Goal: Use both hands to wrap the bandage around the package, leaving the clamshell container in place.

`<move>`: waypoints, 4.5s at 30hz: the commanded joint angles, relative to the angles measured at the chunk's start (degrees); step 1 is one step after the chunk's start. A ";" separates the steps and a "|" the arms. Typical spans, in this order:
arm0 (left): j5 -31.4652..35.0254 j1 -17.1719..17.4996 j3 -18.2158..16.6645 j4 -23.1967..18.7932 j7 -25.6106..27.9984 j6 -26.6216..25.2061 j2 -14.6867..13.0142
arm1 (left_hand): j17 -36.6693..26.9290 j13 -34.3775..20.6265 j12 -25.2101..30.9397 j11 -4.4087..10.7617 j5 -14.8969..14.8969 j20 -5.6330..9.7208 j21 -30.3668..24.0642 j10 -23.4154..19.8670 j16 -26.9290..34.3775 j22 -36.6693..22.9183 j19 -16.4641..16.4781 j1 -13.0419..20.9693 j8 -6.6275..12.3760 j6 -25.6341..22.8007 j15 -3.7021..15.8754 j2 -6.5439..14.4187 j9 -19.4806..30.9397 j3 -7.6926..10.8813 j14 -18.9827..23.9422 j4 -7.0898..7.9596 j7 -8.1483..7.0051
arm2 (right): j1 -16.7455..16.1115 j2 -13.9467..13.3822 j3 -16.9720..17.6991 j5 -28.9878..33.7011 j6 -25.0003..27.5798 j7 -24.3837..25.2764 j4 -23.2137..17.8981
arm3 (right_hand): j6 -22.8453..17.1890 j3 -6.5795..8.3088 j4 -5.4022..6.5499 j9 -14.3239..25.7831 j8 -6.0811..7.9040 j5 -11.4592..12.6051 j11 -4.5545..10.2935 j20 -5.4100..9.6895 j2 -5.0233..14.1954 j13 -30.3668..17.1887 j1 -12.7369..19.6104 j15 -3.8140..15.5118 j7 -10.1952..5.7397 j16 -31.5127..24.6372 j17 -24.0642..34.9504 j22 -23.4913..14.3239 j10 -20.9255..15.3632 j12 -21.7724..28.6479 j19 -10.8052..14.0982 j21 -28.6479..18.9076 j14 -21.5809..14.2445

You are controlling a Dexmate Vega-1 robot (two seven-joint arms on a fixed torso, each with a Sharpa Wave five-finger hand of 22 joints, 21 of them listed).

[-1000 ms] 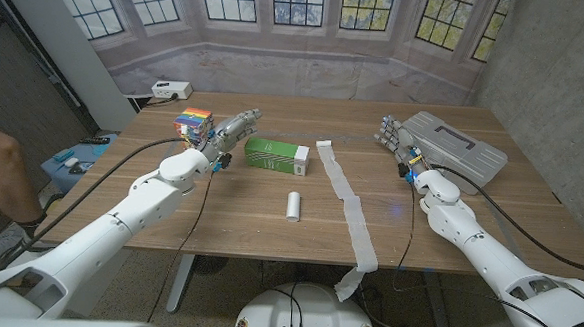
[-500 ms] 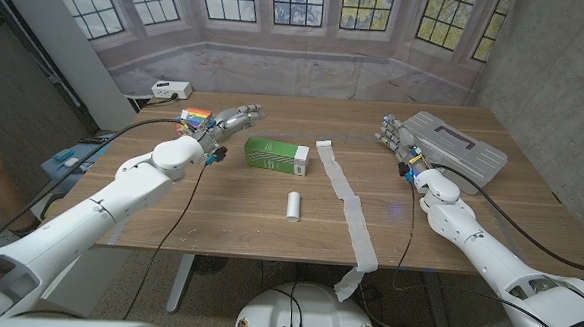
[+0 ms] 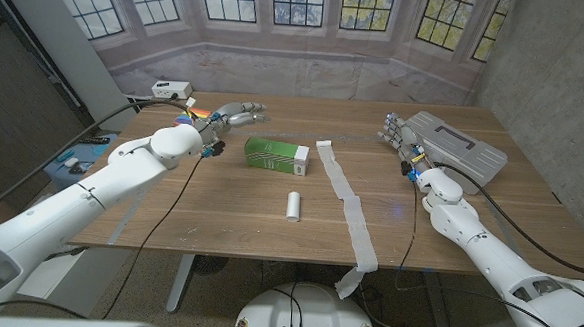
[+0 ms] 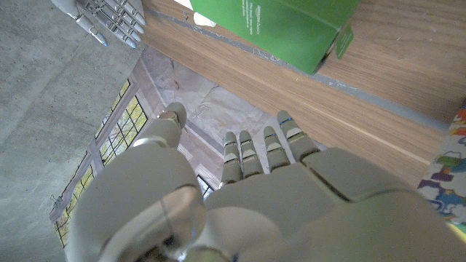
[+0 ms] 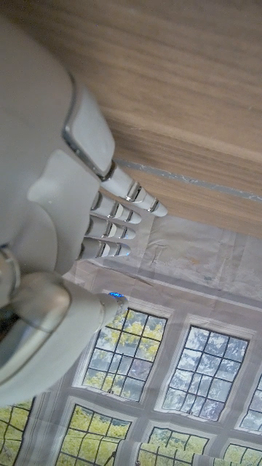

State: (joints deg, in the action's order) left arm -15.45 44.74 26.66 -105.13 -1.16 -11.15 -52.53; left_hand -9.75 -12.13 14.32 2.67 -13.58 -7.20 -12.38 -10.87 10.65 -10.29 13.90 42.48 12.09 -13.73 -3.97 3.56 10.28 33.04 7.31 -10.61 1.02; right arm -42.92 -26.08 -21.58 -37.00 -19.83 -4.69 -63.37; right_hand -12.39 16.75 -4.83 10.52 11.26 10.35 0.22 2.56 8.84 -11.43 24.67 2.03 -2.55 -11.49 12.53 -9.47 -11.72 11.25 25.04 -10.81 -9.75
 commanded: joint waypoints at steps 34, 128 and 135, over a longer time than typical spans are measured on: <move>20.34 -15.83 8.19 -0.75 -25.50 -3.86 -6.76 | -0.44 -1.58 0.32 -2.28 2.46 0.25 0.36 -1.31 -0.28 -0.46 -0.38 9.77 -0.29 -1.39 -0.02 -7.32 0.59 -1.30 0.41 0.21 -0.36 | -3.85 -0.85 0.65 0.55 1.07 5.20 -5.80 | -0.44 0.09 -0.58 0.27 0.00 -0.25 -0.74 -1.01 -0.07 -0.03 0.33 0.05 0.78 -0.73 0.05 -0.35 -0.05 0.11 0.90 -0.39 0.21; 46.85 -22.35 16.06 11.26 -34.63 12.01 2.22 | -0.57 -4.35 1.44 -3.89 3.37 -0.39 -0.76 1.69 0.84 -0.88 -1.61 18.66 0.76 3.37 -3.25 -8.26 1.17 -3.35 -0.14 1.36 4.39 | -10.81 0.26 2.71 1.86 -1.15 14.45 -10.99 | -0.29 -0.28 -1.45 0.32 -0.13 -0.27 -2.38 -1.79 -0.35 -0.11 -0.24 -0.94 2.02 -1.03 0.00 -0.41 0.81 0.13 1.01 -0.36 0.52; 46.98 -22.71 16.64 12.73 -33.58 12.81 3.26 | -0.63 -4.85 2.31 -3.40 3.33 -0.09 -0.95 0.35 0.97 -0.93 -1.19 18.72 1.21 1.63 -2.48 -8.13 1.29 -3.69 0.99 1.60 3.95 | -10.63 0.30 2.73 1.78 -1.12 14.35 -10.65 | -0.27 -0.26 -1.53 0.33 -0.13 -0.27 -2.40 -1.78 -0.31 -0.11 -0.21 -0.93 2.01 -1.03 -0.02 -0.41 0.79 0.15 1.02 -0.37 0.56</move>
State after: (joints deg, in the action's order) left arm 31.06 22.29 42.50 -94.50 -36.33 0.68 -50.70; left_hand -10.29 -16.64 16.14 -1.01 -10.36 -7.46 -13.04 -9.66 11.31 -11.08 11.99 60.99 12.75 -10.95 -6.73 -4.30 11.34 29.45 7.41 -9.21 5.02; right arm -53.90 -25.78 -18.77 -35.23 -21.13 9.70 -74.52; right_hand -12.38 16.28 -5.93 10.52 11.26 10.35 -2.02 1.12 8.84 -11.42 24.67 1.51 -0.71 -12.38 12.54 -9.73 -10.70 11.26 26.06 -10.81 -9.23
